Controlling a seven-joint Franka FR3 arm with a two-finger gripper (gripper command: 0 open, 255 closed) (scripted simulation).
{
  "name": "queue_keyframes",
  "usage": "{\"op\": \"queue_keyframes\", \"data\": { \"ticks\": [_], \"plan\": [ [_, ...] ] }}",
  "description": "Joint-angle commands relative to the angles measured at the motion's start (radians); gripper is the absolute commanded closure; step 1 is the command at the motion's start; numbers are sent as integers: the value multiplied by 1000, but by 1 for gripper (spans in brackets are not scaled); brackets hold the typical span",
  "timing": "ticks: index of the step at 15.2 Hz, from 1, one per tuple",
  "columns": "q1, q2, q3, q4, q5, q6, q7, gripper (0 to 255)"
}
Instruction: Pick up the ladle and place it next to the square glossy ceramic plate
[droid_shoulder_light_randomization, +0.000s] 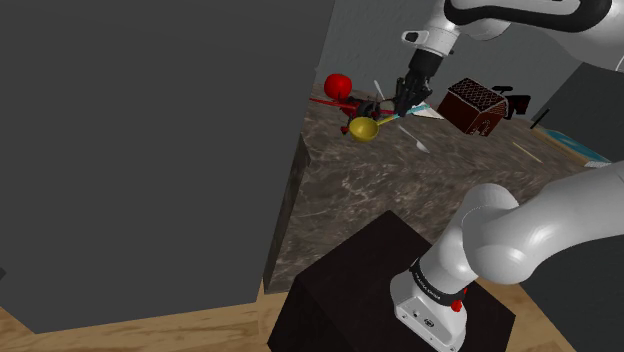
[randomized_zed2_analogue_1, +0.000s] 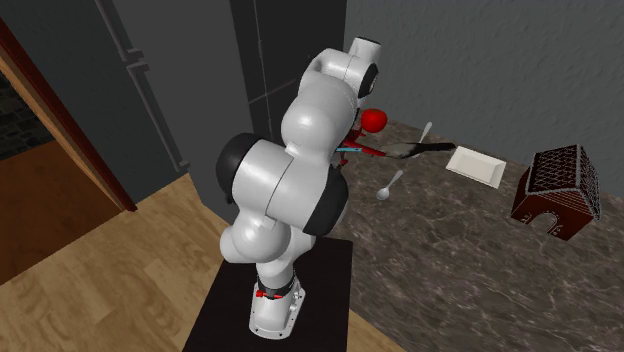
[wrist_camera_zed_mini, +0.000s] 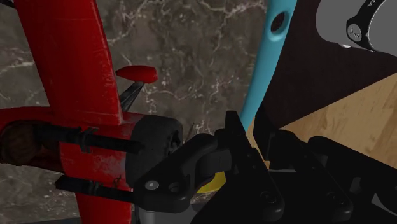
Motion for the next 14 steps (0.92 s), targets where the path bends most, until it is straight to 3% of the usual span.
{"op": "queue_keyframes", "data": {
  "ticks": [1, 8, 14],
  "plan": [
    [3, 3, 4, 23, 4, -21, 2, 255],
    [-22, 54, -149, 120, -52, -57, -180, 255],
    [-3, 153, -324, 245, -60, -75, -361, 255]
  ]
}}
